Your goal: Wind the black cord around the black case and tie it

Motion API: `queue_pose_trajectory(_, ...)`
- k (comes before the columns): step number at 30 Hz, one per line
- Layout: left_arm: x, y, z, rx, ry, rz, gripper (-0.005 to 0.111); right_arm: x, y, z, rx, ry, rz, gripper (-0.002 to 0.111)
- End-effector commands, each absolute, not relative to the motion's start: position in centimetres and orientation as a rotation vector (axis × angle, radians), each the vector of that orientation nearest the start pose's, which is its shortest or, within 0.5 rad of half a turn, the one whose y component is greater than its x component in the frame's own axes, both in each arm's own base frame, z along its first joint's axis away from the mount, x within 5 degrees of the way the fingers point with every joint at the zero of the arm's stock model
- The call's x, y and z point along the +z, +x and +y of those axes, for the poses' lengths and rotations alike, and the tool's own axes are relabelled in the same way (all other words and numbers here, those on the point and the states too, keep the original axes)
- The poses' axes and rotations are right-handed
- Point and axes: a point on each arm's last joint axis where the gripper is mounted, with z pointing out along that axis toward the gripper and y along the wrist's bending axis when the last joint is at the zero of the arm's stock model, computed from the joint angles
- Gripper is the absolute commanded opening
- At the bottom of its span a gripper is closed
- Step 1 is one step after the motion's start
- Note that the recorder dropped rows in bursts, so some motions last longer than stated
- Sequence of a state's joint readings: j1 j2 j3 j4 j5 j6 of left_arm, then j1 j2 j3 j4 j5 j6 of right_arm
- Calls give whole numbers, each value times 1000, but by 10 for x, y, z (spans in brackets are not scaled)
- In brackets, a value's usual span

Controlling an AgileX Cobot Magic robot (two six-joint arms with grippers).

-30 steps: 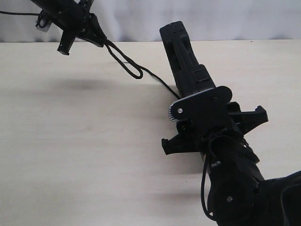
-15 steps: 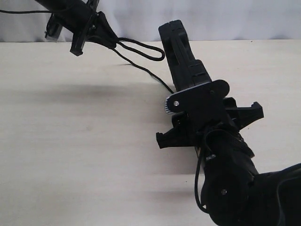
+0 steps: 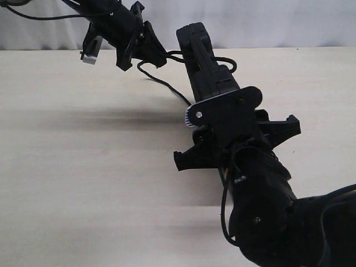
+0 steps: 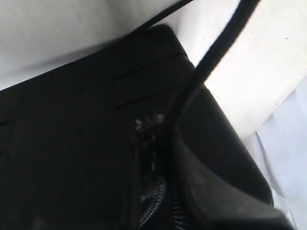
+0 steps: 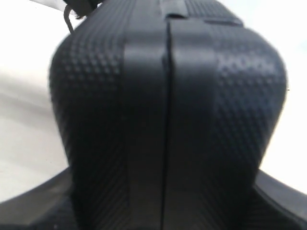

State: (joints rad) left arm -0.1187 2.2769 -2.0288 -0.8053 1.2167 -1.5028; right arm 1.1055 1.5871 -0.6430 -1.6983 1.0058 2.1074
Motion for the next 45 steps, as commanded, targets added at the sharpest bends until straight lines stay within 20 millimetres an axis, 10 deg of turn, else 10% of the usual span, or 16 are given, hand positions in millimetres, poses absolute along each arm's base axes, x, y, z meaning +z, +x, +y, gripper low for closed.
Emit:
queue_pose_trajectory(1, 236, 470, -129, -1187, -2405, 2372, 0, 201, 190, 206, -180, -301, 1860, 5)
queue_pose_trajectory(11, 236, 466, -140, -1184, -2341, 2431, 0, 193, 190, 211, -159, -338, 1895, 10)
queue_pose_trajectory(25, 236, 466, -139, -1175, -2321, 2442, 0, 194, 190, 211, -157, -336, 1894, 84)
queue_pose_trajectory(45, 235, 467, -139, -1160, -2290, 2457, 0, 183, 193, 232, -130, -560, 1956, 87)
